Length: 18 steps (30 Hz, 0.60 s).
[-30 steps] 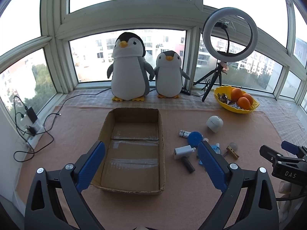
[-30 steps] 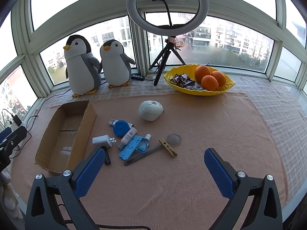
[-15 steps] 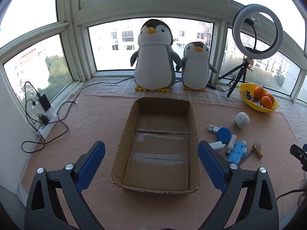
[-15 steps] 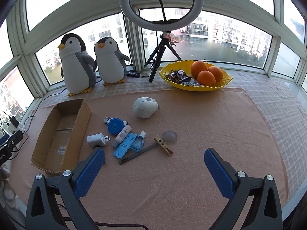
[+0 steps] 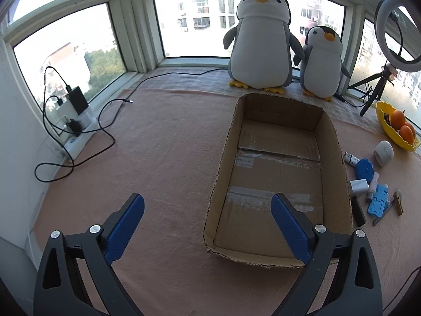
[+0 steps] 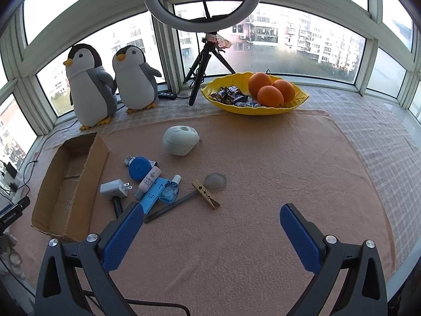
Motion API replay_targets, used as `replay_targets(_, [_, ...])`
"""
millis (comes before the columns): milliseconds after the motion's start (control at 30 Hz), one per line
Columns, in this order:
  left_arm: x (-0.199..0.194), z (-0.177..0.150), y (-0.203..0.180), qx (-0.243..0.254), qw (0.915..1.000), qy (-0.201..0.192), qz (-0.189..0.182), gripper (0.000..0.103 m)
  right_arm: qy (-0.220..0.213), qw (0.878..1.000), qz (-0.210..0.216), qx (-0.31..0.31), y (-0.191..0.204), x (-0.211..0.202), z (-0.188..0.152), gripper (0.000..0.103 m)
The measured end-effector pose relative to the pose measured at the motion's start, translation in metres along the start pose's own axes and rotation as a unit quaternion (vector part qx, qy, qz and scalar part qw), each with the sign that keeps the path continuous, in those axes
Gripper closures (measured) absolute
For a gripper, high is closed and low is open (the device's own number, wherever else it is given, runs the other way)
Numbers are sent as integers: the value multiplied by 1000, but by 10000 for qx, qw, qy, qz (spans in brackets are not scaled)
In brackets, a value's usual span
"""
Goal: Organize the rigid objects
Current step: 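Move the right gripper to the wooden clothespin and close on it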
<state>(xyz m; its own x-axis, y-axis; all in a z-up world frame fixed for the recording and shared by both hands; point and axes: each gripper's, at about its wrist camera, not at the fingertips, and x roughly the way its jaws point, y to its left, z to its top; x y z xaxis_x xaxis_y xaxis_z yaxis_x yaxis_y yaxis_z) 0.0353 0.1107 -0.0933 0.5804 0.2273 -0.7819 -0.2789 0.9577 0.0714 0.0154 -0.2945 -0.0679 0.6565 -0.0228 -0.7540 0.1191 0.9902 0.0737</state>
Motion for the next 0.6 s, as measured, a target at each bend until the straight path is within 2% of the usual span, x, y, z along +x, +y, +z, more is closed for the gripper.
replay_targets(300, [35, -8, 0, -10, 9993, 380, 52, 7, 99, 9998, -174, 43, -24, 26, -2, 1])
replay_targets(367, [41, -9, 0, 4, 9990, 439, 61, 12, 178, 9998, -124, -16, -26, 35, -3, 1])
replay_targets(500, [48, -10, 0, -3, 9988, 498, 45, 12, 274, 9993, -7, -257, -24, 51, -6, 1])
replay_targets(600, [54, -11, -2, 7, 9985, 548, 22, 16, 327, 9984, 89, -464, -19, 63, -8, 1])
